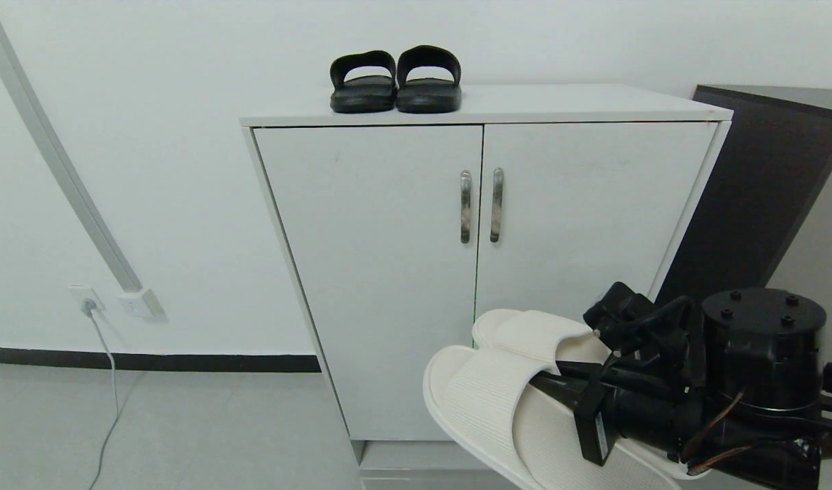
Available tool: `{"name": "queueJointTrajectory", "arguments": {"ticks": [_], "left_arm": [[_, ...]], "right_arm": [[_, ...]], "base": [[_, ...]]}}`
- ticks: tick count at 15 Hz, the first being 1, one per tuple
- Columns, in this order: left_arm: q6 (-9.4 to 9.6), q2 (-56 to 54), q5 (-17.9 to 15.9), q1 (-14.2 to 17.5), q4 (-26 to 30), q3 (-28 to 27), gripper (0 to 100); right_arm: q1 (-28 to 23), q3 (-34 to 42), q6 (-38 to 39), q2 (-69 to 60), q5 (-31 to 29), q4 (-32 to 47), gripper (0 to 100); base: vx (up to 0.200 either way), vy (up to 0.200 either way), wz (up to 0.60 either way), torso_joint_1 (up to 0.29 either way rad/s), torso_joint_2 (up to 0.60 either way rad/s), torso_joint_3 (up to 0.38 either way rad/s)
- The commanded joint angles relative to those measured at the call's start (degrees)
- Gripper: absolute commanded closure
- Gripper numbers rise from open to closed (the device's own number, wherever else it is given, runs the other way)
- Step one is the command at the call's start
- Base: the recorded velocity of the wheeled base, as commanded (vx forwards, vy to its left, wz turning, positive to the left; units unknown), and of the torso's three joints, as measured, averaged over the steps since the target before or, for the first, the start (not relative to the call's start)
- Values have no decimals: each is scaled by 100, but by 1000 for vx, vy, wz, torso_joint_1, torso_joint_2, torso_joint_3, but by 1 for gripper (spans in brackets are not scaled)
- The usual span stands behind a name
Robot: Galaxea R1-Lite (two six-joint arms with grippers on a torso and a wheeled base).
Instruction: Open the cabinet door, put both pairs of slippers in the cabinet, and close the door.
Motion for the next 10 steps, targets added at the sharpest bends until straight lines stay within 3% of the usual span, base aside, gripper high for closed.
{"name": "queueJointTrajectory", "arguments": {"ticks": [1,10], "left_arm": [[11,7,2,0,-3,10,0],[-15,253,28,9,-3,-34,0]], "right_arm": [[-1,14,-10,-4,2,-2,100],[-19,252,-256,-206,-16,-125,100]], "base": [[0,0,0,0,0,0],[0,0,0,0,53,35]]}}
